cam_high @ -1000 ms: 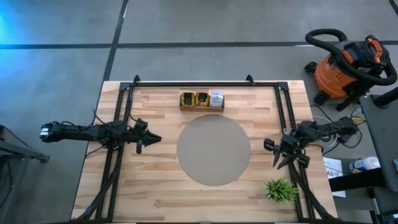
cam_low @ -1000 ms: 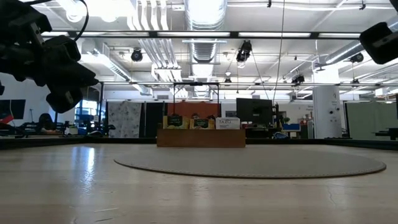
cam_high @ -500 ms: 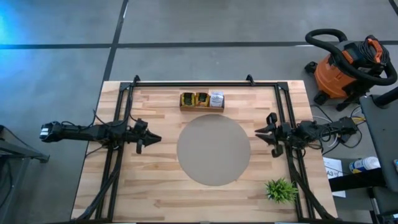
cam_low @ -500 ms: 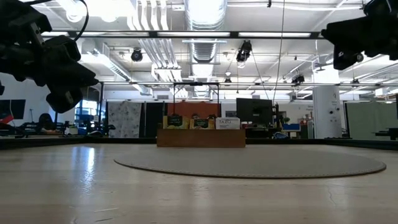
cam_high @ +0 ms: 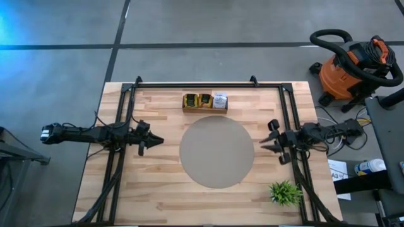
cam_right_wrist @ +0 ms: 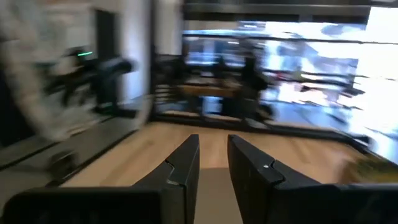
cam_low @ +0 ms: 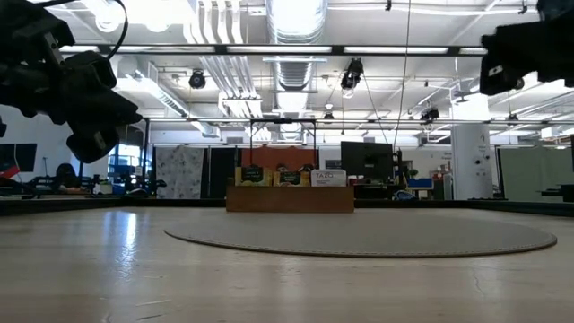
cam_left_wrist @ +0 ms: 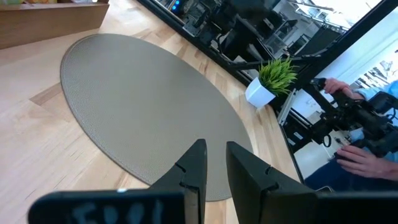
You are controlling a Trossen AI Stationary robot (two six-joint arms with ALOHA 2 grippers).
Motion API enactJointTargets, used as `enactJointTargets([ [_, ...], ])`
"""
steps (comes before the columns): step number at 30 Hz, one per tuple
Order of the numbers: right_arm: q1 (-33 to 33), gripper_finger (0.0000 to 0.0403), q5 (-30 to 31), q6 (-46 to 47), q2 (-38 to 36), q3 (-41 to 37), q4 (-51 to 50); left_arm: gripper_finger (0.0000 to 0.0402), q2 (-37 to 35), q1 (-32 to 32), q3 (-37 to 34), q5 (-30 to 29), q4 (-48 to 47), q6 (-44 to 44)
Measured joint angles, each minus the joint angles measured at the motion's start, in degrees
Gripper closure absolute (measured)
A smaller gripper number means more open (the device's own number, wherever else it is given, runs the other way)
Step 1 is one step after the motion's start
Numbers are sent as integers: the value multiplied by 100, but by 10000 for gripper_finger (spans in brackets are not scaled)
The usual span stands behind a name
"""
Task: Pick & Place Tea
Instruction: Return to Home Position
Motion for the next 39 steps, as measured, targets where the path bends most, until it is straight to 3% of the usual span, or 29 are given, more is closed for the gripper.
enactJointTargets([
  [3,-227,327,-978,-210,0,0,-4,347,0,2,0,0,0,0],
  [5,-404,331,-1212,-236,0,0,-40,347,0,1,0,0,0,0],
  [12,-850,331,-1203,-44,0,0,-243,347,0,2,0,0,2,0],
  [30,-855,324,-1211,1,11,0,-290,347,0,2,0,0,2,0],
  [39,-855,334,-1211,0,15,0,-292,347,-1090,59,-39,-15,28,0],
])
